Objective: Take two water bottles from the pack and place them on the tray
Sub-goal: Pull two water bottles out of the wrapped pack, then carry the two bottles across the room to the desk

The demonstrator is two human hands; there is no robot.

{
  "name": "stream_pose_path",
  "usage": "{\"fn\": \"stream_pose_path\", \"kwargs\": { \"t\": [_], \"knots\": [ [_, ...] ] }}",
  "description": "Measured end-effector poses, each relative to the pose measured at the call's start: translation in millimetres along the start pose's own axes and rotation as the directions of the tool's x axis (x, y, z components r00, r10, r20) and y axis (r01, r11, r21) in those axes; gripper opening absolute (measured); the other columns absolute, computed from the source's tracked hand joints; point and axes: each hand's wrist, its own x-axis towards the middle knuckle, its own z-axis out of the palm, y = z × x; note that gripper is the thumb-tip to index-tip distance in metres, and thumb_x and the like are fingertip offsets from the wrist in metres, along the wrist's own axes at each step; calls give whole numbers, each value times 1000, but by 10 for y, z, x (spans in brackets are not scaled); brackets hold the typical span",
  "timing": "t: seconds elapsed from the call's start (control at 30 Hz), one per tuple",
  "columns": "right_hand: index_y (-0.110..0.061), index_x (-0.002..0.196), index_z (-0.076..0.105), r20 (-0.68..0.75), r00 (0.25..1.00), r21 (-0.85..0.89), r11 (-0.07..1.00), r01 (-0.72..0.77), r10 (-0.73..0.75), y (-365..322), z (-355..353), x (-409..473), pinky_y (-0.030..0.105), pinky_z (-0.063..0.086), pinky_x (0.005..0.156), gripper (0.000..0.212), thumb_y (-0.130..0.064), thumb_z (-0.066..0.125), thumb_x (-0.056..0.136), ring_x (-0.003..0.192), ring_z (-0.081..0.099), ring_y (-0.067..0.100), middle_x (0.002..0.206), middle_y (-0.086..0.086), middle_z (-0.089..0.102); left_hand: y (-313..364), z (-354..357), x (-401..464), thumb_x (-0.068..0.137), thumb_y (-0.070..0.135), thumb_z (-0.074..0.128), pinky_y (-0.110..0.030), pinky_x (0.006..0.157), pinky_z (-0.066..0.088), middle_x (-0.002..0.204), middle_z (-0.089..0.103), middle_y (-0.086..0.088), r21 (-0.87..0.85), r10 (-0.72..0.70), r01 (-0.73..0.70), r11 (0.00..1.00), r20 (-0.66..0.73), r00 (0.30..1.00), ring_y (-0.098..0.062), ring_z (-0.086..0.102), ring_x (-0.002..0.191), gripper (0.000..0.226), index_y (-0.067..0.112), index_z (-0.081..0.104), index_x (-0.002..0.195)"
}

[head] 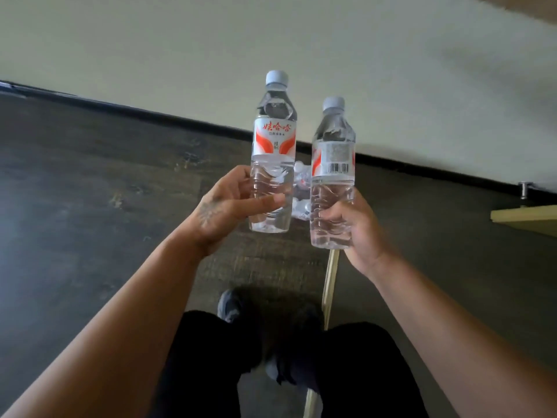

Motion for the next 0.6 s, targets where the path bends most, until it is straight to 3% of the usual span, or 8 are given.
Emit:
{"fn": "stream_pose_path", "kwargs": {
  "t": [0.13, 0.23, 0.4, 0.6],
  "knots": [
    [-32, 109, 73, 33, 999, -33, 999, -4, 5, -613, 330, -830, 39, 50, 84, 52, -25, 74, 58, 86, 69, 11, 96, -6, 72, 764, 41, -873, 87, 15, 83, -32, 86, 68, 117, 84, -7, -20, 26, -26, 999, 14, 1000, -25, 83, 109, 62, 4, 56, 142],
    [-39, 100, 75, 42, 999, 13, 1000, -18, 17, -1140, 552, -1355, 40, 49, 86, 46, -26, 75, 56, 86, 69, 13, 93, -8, 73, 1327, 110, -1474, 86, 14, 82, -33, 88, 68, 117, 84, -6, -27, 41, -41, 999, 11, 999, -25, 83, 109, 64, 3, 55, 143],
    [-38, 108, 75, 51, 998, 68, 997, -35, 32, -2006, 808, -2049, 40, 50, 84, 53, -26, 75, 57, 89, 68, 16, 94, -7, 75, 2090, 240, -2231, 84, 19, 85, -33, 85, 67, 118, 85, -5, -60, 29, -30, 998, -24, 999, -23, 83, 108, 63, 8, 59, 140],
    [-14, 122, 64, 39, 999, 129, 992, 5, -10, -2560, 951, -2422, 36, 53, 75, 65, -20, 74, 57, 81, 67, 17, 91, -2, 72, 2424, 366, -2641, 75, 34, 92, -45, 92, 61, 124, 82, -7, -113, 3, -12, 993, -79, 997, -26, 82, 112, 69, 17, 64, 136]
  ]
}}
